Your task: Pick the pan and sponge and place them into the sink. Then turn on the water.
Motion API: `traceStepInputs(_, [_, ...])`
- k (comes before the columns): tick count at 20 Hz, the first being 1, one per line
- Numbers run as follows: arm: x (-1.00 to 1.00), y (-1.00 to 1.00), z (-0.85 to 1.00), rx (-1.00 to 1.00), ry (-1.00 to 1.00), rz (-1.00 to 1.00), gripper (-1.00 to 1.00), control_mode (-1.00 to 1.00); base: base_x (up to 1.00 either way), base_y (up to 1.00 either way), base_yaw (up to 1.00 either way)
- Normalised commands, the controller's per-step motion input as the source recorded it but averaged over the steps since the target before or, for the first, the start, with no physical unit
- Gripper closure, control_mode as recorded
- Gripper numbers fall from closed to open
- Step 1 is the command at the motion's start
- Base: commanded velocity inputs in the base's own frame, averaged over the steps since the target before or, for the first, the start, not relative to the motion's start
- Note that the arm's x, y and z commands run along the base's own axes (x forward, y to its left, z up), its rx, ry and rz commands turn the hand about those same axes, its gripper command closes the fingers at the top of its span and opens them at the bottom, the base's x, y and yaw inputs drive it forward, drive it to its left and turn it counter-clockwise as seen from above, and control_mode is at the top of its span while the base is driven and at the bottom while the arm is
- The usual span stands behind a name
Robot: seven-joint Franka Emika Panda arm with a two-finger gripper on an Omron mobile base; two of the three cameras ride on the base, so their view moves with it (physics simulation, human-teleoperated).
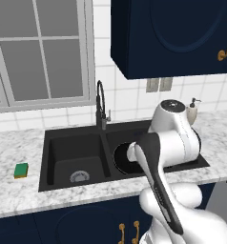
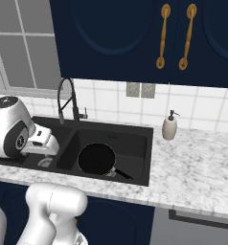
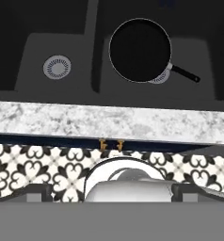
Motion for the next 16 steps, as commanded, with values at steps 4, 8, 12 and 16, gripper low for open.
traceStepInputs(4, [0.02,1.00,0.10,0.00,0.01,0.00,-1.00,-1.00,0.00,0.00,0.00])
traceStepInputs(8, [0.03,1.00,0.00,0.00,0.05,0.00,-1.00,-1.00,0.00,0.00,0.00])
traceStepInputs(12, [0.06,0.96,0.00,0.00,0.05,0.00,-1.00,-1.00,0.00,0.00,0.00])
traceStepInputs(16, [0.27,0.67,0.00,0.00,0.00,0.00,-1.00,-1.00,0.00,0.00,0.00])
